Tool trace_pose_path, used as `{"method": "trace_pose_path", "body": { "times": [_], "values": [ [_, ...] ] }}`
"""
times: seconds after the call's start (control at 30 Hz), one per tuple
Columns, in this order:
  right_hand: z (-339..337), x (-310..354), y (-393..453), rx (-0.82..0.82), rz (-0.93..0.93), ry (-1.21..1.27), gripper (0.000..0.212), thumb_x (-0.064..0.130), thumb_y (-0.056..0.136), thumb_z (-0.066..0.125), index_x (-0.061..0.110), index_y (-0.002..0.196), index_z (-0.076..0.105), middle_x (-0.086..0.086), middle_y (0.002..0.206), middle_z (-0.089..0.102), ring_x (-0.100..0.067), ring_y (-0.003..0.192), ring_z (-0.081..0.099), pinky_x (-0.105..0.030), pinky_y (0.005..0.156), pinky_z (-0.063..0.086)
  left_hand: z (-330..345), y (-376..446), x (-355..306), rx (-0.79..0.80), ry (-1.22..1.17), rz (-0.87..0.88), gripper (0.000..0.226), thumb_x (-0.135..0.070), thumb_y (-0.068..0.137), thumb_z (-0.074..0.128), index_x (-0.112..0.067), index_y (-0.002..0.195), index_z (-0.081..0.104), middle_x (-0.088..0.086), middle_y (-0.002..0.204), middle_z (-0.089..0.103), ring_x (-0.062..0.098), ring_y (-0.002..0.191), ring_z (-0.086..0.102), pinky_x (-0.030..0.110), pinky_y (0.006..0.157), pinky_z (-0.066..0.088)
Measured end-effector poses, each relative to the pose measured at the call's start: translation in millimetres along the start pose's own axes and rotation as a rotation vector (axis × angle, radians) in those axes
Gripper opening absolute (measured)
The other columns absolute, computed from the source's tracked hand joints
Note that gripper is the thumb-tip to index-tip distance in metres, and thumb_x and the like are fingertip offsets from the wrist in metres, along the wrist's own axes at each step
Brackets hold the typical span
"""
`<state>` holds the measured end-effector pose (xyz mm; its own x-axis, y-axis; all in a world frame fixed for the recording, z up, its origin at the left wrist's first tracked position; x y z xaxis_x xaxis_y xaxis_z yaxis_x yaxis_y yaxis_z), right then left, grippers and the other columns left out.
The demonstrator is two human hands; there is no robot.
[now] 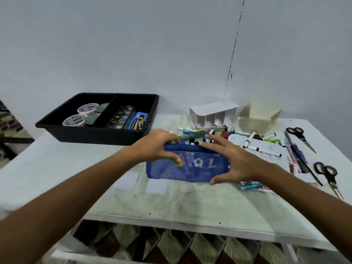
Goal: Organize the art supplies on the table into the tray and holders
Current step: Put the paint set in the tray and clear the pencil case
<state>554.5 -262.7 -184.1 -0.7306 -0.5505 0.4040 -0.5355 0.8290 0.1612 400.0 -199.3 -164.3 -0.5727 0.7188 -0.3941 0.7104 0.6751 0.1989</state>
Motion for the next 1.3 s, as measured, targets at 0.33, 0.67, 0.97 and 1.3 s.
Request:
{"method": "trace_pose_path", "body": {
  "times": [0.33,0.67,0.97,1.3],
  "values": [
    [41.4,-10.0,4.7,0.153,0.432,0.798,0.061,0.069,0.078,0.059,0.016,0.103,0.074,-0.016,0.114,0.068,-0.024,0.1,0.065,-0.025,0.084,0.046,38.6,-29.8,2.4,0.118,-0.125,-0.136,0.034,-0.043,0.062,0.086,-0.028,0.08,0.061,-0.009,0.066,0.049,0.008,0.061,0.045,0.02,0.054,0.033],
    [86.8,-10.7,3.1,0.369,0.497,0.868,0.02,0.001,0.09,0.061,0.002,0.107,0.071,-0.002,0.094,0.075,-0.017,0.083,0.07,-0.028,0.073,0.055,46.1,-46.3,16.1,0.079,-0.176,-0.17,0.043,-0.046,0.059,0.087,-0.021,0.085,0.066,-0.006,0.066,0.049,0.007,0.06,0.045,0.018,0.053,0.035],
    [100.1,-8.4,31.3,-0.099,0.686,1.316,0.014,-0.001,0.09,0.058,0.008,0.094,0.068,-0.008,0.086,0.073,-0.017,0.068,0.068,-0.026,0.059,0.055,-10.3,-127.3,82.5,-0.65,-0.313,-0.476,0.098,-0.058,0.064,0.08,-0.022,0.144,0.036,-0.005,0.133,0.042,0.014,0.114,0.048,0.027,0.087,0.047],
    [122.8,38.8,62.6,-0.255,0.677,1.444,0.019,-0.002,0.089,0.057,0.015,0.093,0.063,-0.003,0.09,0.071,-0.016,0.075,0.065,-0.028,0.062,0.049,41.5,-132.6,61.2,-0.462,-1.026,-0.547,0.087,-0.015,0.068,0.078,-0.026,0.143,0.035,0.015,0.117,0.065,0.03,0.102,0.067,0.046,0.083,0.058]
  ]
}}
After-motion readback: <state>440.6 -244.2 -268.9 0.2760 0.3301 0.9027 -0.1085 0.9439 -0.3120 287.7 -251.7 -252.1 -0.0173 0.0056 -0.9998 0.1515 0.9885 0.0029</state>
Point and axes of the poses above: each hand's wrist, its own y-axis towards the middle knuckle, its own z-axis out of the palm, x = y × z, the point moved 10 cm from there along y, towards the middle knuckle
